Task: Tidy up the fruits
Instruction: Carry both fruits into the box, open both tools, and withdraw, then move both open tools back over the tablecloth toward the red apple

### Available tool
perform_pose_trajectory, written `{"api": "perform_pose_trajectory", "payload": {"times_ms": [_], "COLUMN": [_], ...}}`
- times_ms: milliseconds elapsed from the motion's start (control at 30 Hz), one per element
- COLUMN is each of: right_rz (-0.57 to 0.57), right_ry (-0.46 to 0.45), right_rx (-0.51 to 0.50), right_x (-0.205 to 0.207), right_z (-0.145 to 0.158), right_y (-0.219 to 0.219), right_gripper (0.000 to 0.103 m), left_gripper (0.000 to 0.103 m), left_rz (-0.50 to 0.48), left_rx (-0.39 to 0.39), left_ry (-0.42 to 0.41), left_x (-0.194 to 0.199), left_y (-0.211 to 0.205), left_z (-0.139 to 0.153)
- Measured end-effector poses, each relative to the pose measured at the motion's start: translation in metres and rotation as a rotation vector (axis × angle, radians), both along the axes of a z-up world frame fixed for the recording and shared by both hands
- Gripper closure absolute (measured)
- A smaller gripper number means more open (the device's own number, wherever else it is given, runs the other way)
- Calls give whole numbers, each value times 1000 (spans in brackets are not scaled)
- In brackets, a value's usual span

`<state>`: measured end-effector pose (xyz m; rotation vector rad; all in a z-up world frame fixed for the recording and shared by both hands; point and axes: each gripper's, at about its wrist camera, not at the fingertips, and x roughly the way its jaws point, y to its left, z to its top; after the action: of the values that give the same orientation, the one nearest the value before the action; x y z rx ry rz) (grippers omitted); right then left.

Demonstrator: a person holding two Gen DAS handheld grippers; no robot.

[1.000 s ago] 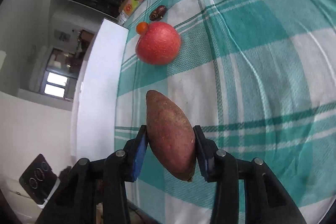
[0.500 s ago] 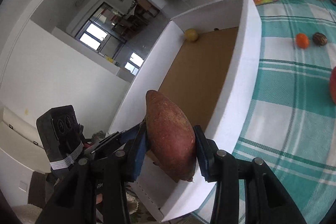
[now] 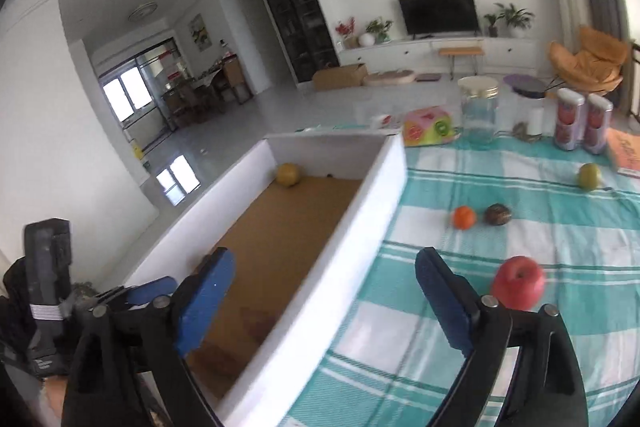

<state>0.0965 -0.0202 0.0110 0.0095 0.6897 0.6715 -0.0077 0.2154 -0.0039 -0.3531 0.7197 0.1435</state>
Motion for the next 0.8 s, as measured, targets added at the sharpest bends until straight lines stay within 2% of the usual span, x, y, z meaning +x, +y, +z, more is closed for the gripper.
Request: {"api": "perform_pose_trajectory", "payload": {"times_ms": [133,200,267,367,433,467,533,667,800], "right_rz": [-242,-350,-438,-538,-571,-585,-608,-622,-624], "right_ry": [43,92,120,126,145,126,120,178,182], "right_rx": [-160,-203,-215,-218,-140,-144,-187,-208,-202], "right_x": [20,23,16,14,14,13,15,32,33], "right_z": [-63,-91,-110,-123,-120,-117,-119,-136,-139], "right_y": [-73,-117,-153,-188,-203,-204,-200,-199,-200], "right_gripper": [6,7,7,7,7,7,6,7,7], "left_gripper": [9,9,9,9,9,9,9,9,9], "left_rz": [-225,-318,-366,-365,-334,-316,-285,-238,-226], "left_rx": [-16,-30,-16,14,40,68,129,211,226], "left_ry": [-13,19,54,130,150,156,176,194,232], "left_x": [17,31,46,76,91,99,107,118,122], "left_y": [-72,-107,-135,-157,-161,-162,-160,-155,-149], "left_z": [-2,-17,-39,-75,-94,-101,-111,-122,-136]}}
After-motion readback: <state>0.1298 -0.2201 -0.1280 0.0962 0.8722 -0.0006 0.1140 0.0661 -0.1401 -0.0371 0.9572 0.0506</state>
